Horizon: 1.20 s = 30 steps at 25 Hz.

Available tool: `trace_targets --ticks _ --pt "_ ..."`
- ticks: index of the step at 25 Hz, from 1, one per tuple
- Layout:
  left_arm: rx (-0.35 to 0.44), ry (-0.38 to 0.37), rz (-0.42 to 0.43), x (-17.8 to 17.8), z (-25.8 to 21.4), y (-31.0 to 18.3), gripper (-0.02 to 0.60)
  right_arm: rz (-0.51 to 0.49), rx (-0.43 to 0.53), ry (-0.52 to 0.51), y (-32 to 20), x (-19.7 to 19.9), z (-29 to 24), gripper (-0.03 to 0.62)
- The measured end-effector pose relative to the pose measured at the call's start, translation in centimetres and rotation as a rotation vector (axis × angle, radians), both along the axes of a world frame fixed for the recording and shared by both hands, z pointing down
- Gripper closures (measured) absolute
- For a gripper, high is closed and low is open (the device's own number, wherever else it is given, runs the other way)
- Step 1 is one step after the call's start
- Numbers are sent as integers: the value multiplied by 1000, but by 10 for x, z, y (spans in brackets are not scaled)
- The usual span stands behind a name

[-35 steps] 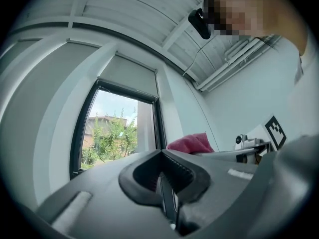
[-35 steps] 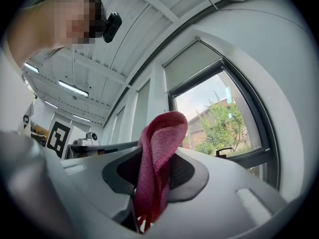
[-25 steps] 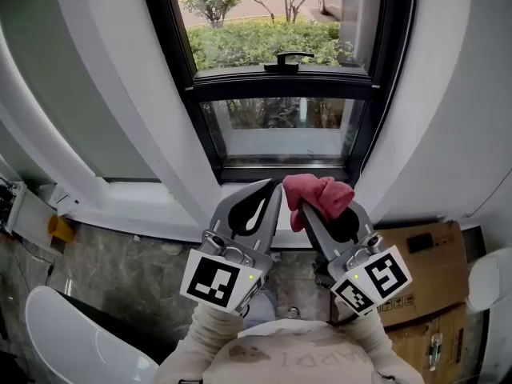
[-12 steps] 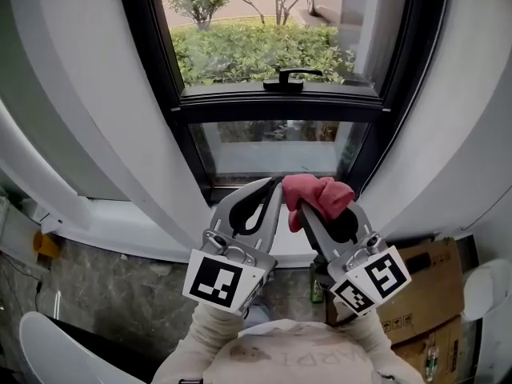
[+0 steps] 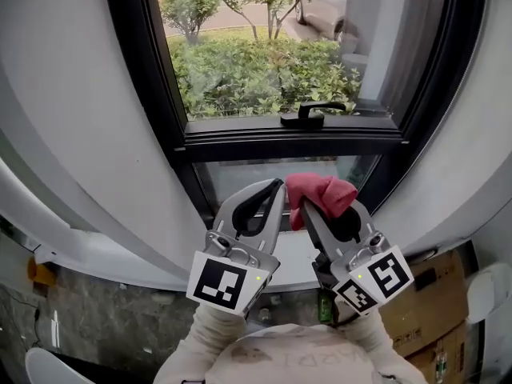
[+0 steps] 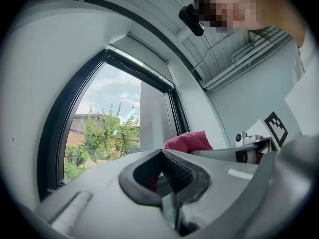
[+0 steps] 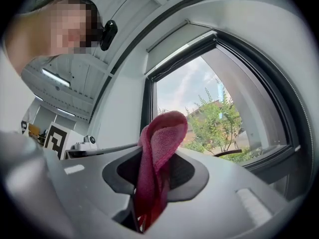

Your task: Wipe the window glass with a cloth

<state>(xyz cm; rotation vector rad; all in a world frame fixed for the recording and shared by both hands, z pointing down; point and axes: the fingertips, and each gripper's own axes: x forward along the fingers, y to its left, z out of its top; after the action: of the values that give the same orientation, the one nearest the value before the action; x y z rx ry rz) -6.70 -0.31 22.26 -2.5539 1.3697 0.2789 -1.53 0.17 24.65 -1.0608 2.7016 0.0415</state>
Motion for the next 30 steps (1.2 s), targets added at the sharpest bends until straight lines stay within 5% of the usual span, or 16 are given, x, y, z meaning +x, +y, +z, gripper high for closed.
trace_targets --ticks 14,30 --pt "-50 26 40 2 16 -64 581 51 -97 17 -56 5 35 459" --pt "-21 -10 -43 99 -3 -152 581 -44 -28 -4 -148 99 9 459"
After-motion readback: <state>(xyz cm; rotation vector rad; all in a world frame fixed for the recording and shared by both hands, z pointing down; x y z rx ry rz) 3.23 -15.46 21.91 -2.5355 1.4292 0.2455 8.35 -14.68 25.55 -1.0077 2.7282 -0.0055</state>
